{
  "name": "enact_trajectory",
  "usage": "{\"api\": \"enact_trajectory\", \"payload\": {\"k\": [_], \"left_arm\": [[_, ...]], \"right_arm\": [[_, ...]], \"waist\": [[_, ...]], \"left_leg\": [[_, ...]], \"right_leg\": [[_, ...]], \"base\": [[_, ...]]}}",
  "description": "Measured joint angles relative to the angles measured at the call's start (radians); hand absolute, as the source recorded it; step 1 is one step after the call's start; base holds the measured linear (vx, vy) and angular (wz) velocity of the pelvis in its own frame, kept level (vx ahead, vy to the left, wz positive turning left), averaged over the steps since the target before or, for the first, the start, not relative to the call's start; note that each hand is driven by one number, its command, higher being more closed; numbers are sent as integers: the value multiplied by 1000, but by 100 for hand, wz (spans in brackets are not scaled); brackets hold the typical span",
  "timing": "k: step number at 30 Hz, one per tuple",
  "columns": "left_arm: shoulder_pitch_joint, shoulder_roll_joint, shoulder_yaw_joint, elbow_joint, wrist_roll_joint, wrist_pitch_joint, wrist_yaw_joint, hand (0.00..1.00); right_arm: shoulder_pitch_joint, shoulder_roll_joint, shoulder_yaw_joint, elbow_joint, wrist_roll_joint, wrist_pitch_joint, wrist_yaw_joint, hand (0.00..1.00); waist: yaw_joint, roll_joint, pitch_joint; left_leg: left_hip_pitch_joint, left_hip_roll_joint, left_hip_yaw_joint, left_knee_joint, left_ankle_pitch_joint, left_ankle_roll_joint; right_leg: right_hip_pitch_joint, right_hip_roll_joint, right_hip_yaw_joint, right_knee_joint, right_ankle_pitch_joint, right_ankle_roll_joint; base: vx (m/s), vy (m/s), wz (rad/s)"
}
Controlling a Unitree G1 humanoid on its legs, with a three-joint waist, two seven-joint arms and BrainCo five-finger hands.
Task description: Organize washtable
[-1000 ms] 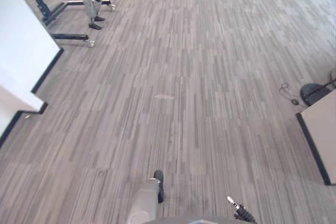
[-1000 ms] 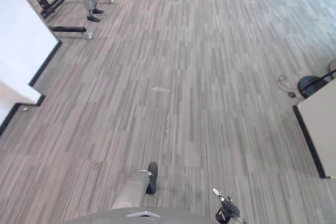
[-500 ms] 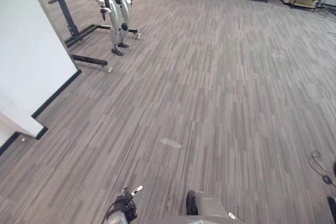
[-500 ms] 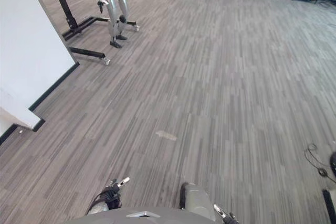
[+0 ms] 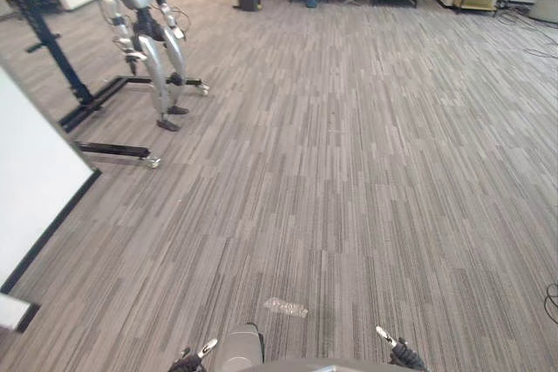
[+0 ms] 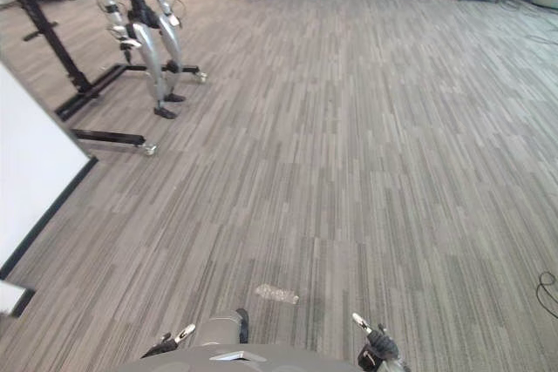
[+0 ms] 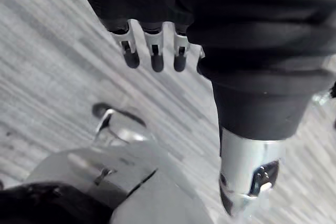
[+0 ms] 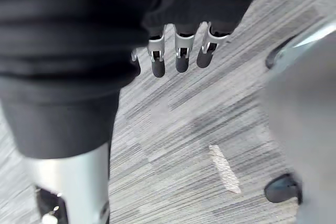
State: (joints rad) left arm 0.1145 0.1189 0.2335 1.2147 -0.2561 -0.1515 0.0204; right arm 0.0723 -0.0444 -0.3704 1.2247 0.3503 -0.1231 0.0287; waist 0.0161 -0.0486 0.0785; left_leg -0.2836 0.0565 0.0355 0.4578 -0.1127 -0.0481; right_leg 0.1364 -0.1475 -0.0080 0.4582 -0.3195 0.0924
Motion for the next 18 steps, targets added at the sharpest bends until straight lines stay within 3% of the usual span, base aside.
{"api": "enact_trajectory", "payload": {"k": [2,4,6,7,9,10,11,12,15,18], "left_arm": [[-4,18,-60,0,6,0,0,0],[-2,26,-101,-2,6,0,0,0],[-4,29,-128,-16,6,-1,0,0],[-5,27,-128,-22,6,-2,0,0],[-19,25,-131,-32,5,-4,0,0],[-24,28,-138,-32,5,-5,0,0],[-25,41,-152,-30,6,-6,0,0],[-30,39,-153,-20,6,-5,1,0],[-17,14,-141,2,8,-4,0,0],[-2,1,-113,2,7,-4,-2,0]], "right_arm": [[2,5,-32,3,5,3,2,0],[-4,5,-27,1,5,2,4,0],[-8,4,2,-8,5,-2,11,0],[-8,2,13,-10,5,-3,11,0],[-9,0,24,-15,5,-3,11,0],[-10,0,31,-15,5,-3,11,0],[-9,0,47,-14,6,-2,10,0],[-10,-4,43,-14,16,0,11,0],[2,-28,45,-5,13,1,10,0],[3,-35,46,1,12,2,10,0]], "waist": [[-5,3,17],[-3,7,20],[-6,16,23],[-7,16,23],[-8,16,23],[-7,14,23],[-7,-6,21],[-12,-5,21],[-10,36,-1],[-11,46,-7]], "left_leg": [[94,-24,21,-53,-25,41],[192,-31,35,-116,-34,56],[287,-27,45,-203,-33,57],[301,-25,47,-222,-34,57],[322,-19,47,-261,-34,56],[321,-20,45,-274,-34,49],[321,-37,42,-287,-34,37],[329,-33,31,-291,-35,29],[381,10,12,-364,-10,-10],[416,34,6,-403,-1,-25]], "right_leg": [[-79,-22,20,231,140,-16],[-113,-37,-11,347,133,-24],[-141,-39,-92,348,80,-33],[-155,-38,-108,319,63,-34],[-177,-23,-132,108,33,-20],[-174,-12,-124,-69,66,-10],[-177,-14,-109,-186,176,-10],[-167,-13,-112,-189,178,8],[-98,39,-144,-295,204,-12],[-51,70,-162,-352,217,-20]], "base": [[368,252,4],[232,103,-12],[53,-15,-16],[-94,-38,-6],[-172,-37,-1],[-193,-73,4],[-89,-107,12],[82,-160,15],[197,-150,13],[138,-114,10]]}}
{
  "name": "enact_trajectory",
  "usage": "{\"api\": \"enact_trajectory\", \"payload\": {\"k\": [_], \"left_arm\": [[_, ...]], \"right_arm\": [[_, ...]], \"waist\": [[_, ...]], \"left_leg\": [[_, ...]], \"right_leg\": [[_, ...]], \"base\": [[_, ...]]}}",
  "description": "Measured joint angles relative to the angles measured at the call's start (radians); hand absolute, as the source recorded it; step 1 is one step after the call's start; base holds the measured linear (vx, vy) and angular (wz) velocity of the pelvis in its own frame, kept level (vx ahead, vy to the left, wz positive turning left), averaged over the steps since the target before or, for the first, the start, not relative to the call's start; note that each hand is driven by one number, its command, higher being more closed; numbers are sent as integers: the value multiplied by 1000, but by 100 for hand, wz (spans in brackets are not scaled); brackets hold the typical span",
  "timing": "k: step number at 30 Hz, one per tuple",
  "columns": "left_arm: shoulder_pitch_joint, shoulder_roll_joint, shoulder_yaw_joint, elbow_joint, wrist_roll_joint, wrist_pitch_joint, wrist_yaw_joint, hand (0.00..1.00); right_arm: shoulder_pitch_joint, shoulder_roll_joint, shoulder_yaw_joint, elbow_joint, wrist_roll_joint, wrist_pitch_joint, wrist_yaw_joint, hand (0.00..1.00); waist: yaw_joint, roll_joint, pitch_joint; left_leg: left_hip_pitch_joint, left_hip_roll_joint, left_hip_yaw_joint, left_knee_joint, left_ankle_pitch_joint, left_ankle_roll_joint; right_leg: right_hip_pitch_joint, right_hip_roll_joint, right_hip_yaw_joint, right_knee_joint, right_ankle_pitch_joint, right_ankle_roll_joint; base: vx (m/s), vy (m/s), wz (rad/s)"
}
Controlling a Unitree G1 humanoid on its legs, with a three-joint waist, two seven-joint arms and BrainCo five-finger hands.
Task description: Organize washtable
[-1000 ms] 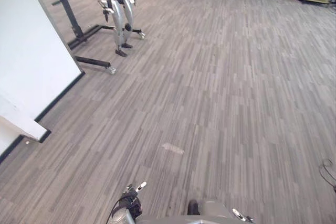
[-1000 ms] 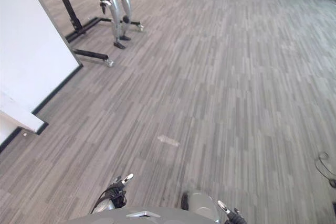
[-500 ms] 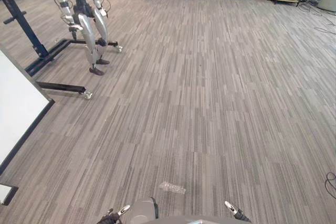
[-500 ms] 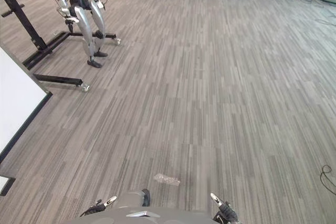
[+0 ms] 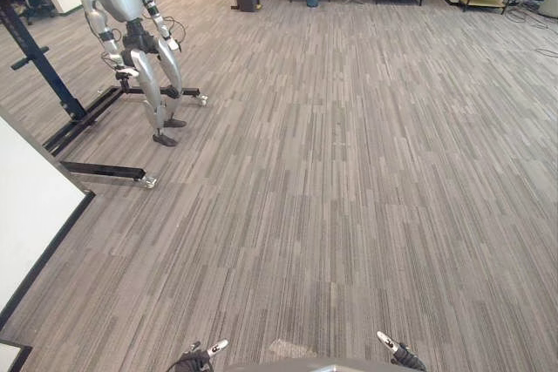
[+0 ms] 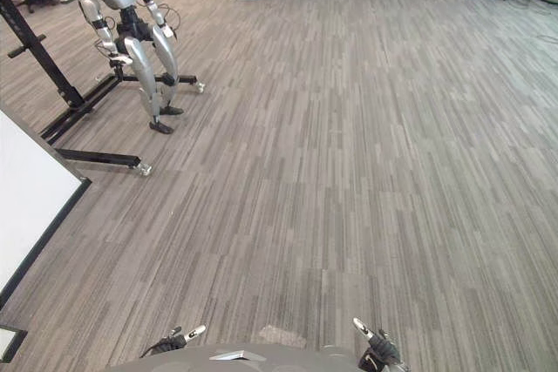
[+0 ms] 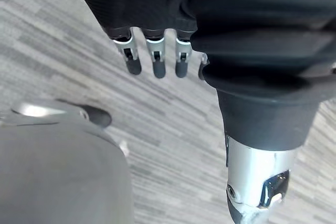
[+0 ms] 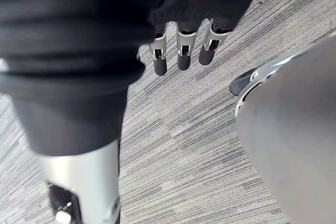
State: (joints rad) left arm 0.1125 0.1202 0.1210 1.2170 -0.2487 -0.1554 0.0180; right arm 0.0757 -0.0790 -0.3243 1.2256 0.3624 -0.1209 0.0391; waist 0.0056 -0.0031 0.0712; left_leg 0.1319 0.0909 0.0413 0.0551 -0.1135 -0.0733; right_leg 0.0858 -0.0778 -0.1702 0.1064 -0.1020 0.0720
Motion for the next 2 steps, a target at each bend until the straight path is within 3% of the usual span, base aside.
{"api": "enact_trajectory", "payload": {"k": [2], "left_arm": [[2,3,0,0,0,0,-7,0]], "right_arm": [[2,-2,1,2,-1,0,0,0]], "waist": [[0,-6,-3]], "left_leg": [[5,3,-7,-11,4,-6]], "right_leg": [[7,6,-8,-13,1,-1]], "base": [[52,-48,9]]}}
